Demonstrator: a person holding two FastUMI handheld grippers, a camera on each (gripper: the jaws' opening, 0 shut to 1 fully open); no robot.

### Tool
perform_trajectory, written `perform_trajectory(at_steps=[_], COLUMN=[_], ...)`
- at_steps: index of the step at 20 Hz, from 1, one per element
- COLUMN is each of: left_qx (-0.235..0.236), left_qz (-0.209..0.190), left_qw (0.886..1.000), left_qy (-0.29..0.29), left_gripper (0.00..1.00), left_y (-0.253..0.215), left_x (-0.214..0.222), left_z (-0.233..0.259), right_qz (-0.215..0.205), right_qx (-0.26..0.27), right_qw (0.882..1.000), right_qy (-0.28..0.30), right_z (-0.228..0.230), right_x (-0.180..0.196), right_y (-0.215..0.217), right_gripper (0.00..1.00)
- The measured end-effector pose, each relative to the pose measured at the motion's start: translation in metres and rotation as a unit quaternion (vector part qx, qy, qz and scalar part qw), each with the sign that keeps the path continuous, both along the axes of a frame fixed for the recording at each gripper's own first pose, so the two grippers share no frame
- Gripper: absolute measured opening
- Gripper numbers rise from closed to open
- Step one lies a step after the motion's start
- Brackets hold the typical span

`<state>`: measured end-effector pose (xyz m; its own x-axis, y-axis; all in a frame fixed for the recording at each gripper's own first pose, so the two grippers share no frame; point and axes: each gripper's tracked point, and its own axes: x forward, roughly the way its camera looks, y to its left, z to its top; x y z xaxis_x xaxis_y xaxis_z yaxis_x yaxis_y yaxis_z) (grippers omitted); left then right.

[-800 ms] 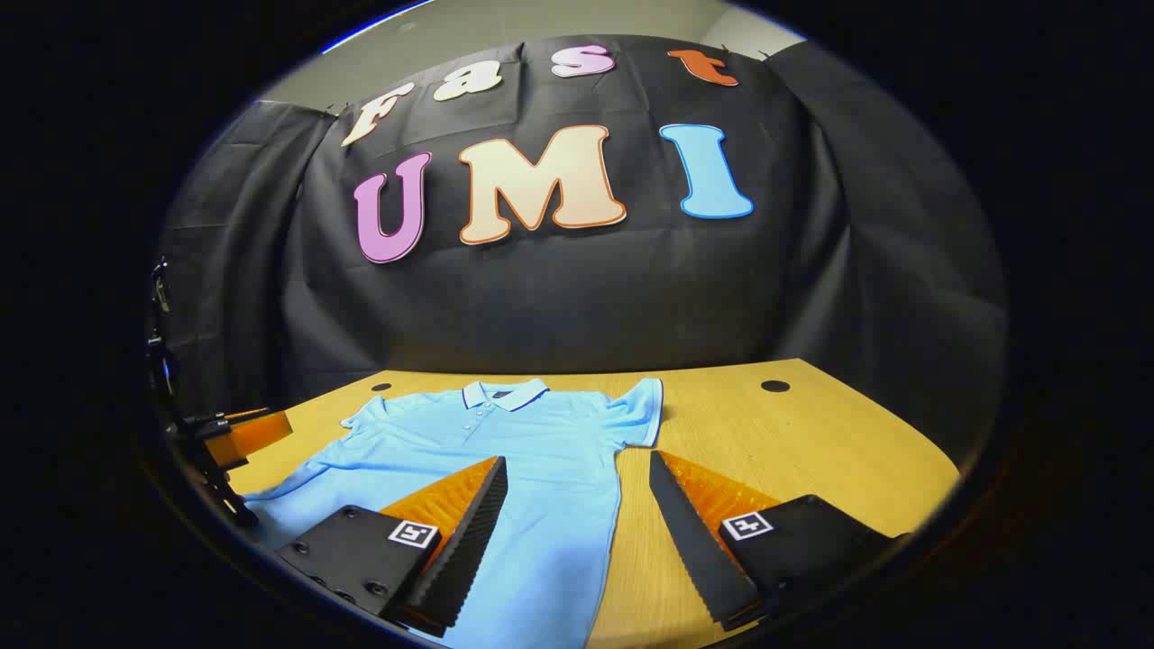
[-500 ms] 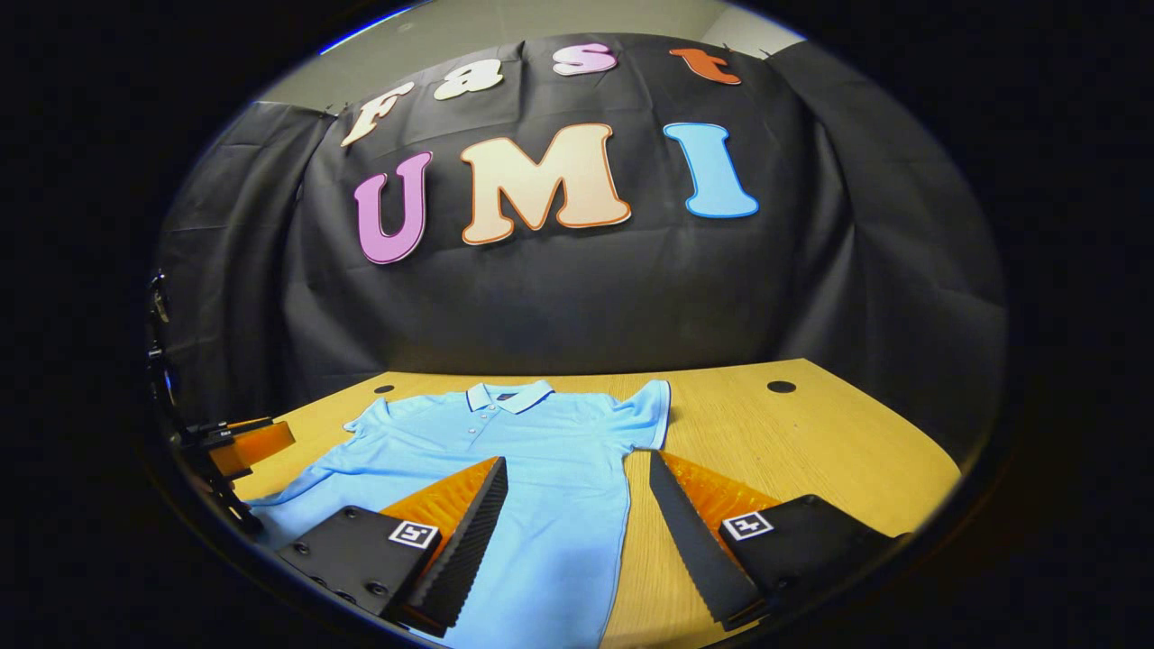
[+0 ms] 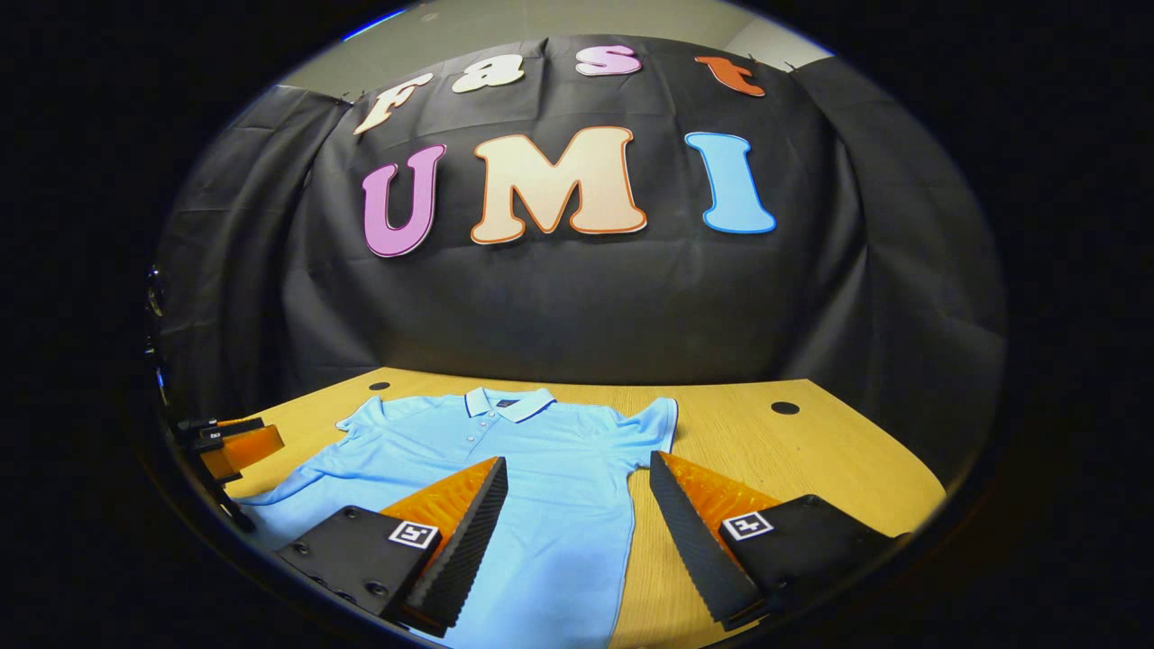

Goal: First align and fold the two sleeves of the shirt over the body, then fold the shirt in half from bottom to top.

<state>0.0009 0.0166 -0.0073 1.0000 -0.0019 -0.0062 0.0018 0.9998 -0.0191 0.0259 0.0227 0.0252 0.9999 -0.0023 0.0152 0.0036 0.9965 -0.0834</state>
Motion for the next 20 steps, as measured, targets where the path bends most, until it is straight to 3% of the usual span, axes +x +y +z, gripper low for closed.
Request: perform_trajectory(at_steps=[6, 12, 16, 20], left_qx=[0.000, -0.006, -0.007, -0.006], left_qz=[0.005, 0.002, 0.003, 0.009], left_qw=[1.000, 1.000, 1.000, 1.000], left_qy=[0.001, 0.007, 0.002, 0.008], left_gripper=[0.95, 0.95, 0.95, 0.95], left_y=[0.005, 0.003, 0.003, 0.009], left_x=[-0.004, -0.006, -0.008, -0.009], left_z=[-0.002, -0.003, -0.003, -0.007], right_qz=[-0.002, 0.002, -0.020, -0.051], right_qx=[-0.037, -0.025, -0.043, -0.041], right_qw=[0.999, 1.000, 0.998, 0.993], right_qy=[-0.012, 0.005, 0.040, 0.100], right_z=[0.029, 0.057, 0.053, 0.012], right_x=[0.025, 0.071, 0.121, 0.171], right_y=[-0.005, -0.017, -0.044, -0.082], right_gripper=[0.99, 1.00, 0.99, 0.99])
